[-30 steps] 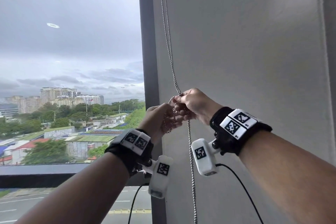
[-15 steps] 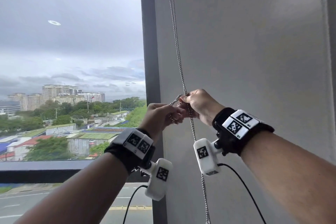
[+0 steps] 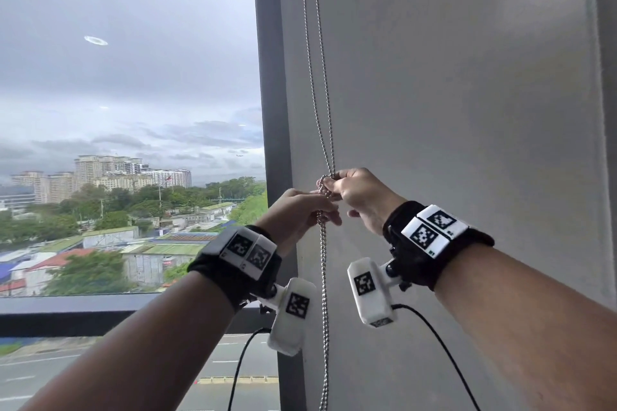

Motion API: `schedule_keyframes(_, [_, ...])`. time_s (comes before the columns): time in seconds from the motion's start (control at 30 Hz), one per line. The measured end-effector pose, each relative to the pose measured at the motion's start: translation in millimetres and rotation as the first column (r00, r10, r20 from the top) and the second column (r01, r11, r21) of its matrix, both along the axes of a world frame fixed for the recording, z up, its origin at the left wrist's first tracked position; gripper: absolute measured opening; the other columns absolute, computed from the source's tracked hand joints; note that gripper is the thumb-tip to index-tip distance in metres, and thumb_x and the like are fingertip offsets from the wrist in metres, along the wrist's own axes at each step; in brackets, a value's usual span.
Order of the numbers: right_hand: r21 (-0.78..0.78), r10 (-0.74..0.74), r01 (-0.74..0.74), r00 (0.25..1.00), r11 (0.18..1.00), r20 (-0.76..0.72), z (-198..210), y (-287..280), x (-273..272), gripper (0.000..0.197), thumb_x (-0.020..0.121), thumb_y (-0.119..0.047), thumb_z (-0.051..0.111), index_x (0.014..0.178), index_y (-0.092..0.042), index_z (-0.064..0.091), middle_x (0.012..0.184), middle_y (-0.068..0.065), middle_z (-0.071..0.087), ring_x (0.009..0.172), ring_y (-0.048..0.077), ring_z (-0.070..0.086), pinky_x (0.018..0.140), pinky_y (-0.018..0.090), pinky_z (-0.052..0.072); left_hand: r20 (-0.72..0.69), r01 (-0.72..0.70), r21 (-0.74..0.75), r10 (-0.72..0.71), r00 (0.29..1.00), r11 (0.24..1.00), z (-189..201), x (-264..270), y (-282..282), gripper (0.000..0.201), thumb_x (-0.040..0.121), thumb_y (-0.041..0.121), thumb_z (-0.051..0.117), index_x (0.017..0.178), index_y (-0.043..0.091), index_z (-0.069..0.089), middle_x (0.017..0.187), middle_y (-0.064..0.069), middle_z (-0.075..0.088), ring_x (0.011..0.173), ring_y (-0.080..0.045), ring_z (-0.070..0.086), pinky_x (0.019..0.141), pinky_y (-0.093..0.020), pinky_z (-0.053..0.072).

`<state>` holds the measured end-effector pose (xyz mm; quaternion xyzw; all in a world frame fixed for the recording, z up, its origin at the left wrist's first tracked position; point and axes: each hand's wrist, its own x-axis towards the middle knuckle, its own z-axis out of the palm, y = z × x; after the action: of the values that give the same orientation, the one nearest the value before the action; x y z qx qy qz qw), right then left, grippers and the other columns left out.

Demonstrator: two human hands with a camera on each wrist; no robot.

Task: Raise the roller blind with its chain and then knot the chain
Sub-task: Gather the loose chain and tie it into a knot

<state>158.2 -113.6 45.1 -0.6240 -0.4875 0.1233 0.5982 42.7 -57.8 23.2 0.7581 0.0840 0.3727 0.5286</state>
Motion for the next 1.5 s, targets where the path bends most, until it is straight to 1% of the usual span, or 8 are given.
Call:
schedule_keyframes(0.13, [0.028, 0.048, -0.050, 0.997, 0.998, 0.060, -4, -3, 6, 0.024, 0.099, -0.021, 0.053, 0.113, -0.008, 0.067, 0.096, 0.001, 0.066, 0.077, 0.001, 0.055, 0.061, 0.014, 0.033, 0.040, -0.092, 0.125, 0.087, 0.995, 0.988, 8, -6, 0, 0.015, 0.073, 0.014, 0.066, 0.067, 0.004, 0.075, 0.076, -0.012, 0.070, 0.079, -0.018, 0.053, 0.080, -0.030, 0.039])
schedule_keyframes(0.4, [-0.153, 0.036, 0.029, 0.913, 0.988, 0.407, -9, 1, 7, 0.040, 0.080, -0.055, 0.032, 0.103, -0.038, 0.059, 0.087, -0.016, 0.076, 0.118, 0.016, 0.056, 0.108, 0.051, 0.028, 0.182, -0.210, 0.150, 0.181, 0.966, 0.966, 19, -14, 7, 0.020, 0.064, 0.022, 0.068, 0.073, 0.006, 0.076, 0.084, -0.016, 0.062, 0.086, -0.024, 0.055, 0.088, -0.040, 0.043])
schedule_keyframes(0.53, [-0.126, -0.121, 0.253, 0.770, 0.959, 0.627, -21, -7, 10, 0.031, 0.093, -0.044, 0.038, 0.122, -0.045, 0.049, 0.095, -0.016, 0.065, 0.127, 0.019, 0.036, 0.108, 0.054, 0.019, 0.222, -0.244, 0.105, 0.216, 0.951, 0.964, 23, -22, 15, 0.030, 0.059, 0.021, 0.071, 0.079, -0.001, 0.074, 0.085, -0.028, 0.061, 0.072, -0.024, 0.055, 0.080, -0.040, 0.047])
schedule_keyframes(0.7, [-0.060, -0.170, 0.287, 0.708, 0.956, 0.685, -40, -5, 17, 0.047, 0.092, -0.049, 0.045, 0.138, -0.045, 0.035, 0.098, -0.017, 0.067, 0.131, 0.019, 0.033, 0.101, 0.049, 0.019, 0.263, -0.315, 0.154, 0.268, 0.927, 0.937, 22, -31, 22, 0.016, 0.078, -0.002, 0.059, 0.088, -0.001, 0.071, 0.040, 0.003, 0.049, 0.038, -0.014, 0.035, 0.039, -0.019, 0.035])
schedule_keyframes(0.83, [0.007, -0.193, 0.257, 0.707, 0.966, 0.680, -43, -6, 23, 0.050, 0.089, -0.053, 0.050, 0.136, -0.045, 0.035, 0.094, -0.019, 0.069, 0.124, 0.014, 0.036, 0.093, 0.043, 0.020, 0.081, -0.438, 0.383, 0.443, 0.893, 0.813, 13, -31, 38, 0.024, 0.073, 0.004, 0.068, 0.094, 0.008, 0.057, 0.056, 0.003, 0.050, 0.047, -0.011, 0.042, 0.042, -0.021, 0.033])
schedule_keyframes(0.97, [0.059, -0.186, 0.198, 0.718, 0.978, 0.671, -42, -8, 26, 0.046, 0.082, -0.055, 0.061, 0.123, -0.044, 0.043, 0.086, -0.015, 0.067, 0.112, 0.010, 0.041, 0.090, 0.041, 0.024, -0.079, -0.466, 0.502, 0.576, 0.814, 0.728, 2, -35, 56, 0.019, 0.075, 0.013, 0.070, 0.063, 0.003, 0.060, 0.055, -0.007, 0.050, 0.046, -0.015, 0.039, 0.047, -0.022, 0.031])
schedule_keyframes(1.37, [0.077, -0.173, 0.157, 0.814, 0.985, 0.554, -33, -6, 40, 0.012, 0.084, -0.043, 0.065, 0.075, -0.038, 0.068, 0.070, -0.025, 0.068, 0.096, 0.009, 0.057, 0.101, 0.050, 0.041, -0.384, -0.204, 0.409, 0.370, 0.846, 0.889, -17, -48, 71, 0.027, 0.071, 0.018, 0.078, 0.056, 0.004, 0.060, 0.049, -0.006, 0.055, 0.038, -0.013, 0.046, 0.042, -0.019, 0.040])
schedule_keyframes(1.5, [0.057, -0.189, 0.186, 0.839, 0.981, 0.511, -31, -11, 46, 0.015, 0.088, -0.040, 0.062, 0.077, -0.033, 0.068, 0.051, -0.031, 0.056, 0.070, 0.002, 0.049, 0.096, 0.045, 0.041, -0.049, -0.163, -0.152, 0.157, 0.986, 0.975, -32, -56, 82, 0.016, 0.069, 0.010, 0.074, 0.060, 0.007, 0.061, 0.064, -0.013, 0.055, 0.057, -0.022, 0.064, 0.072, -0.036, 0.059])
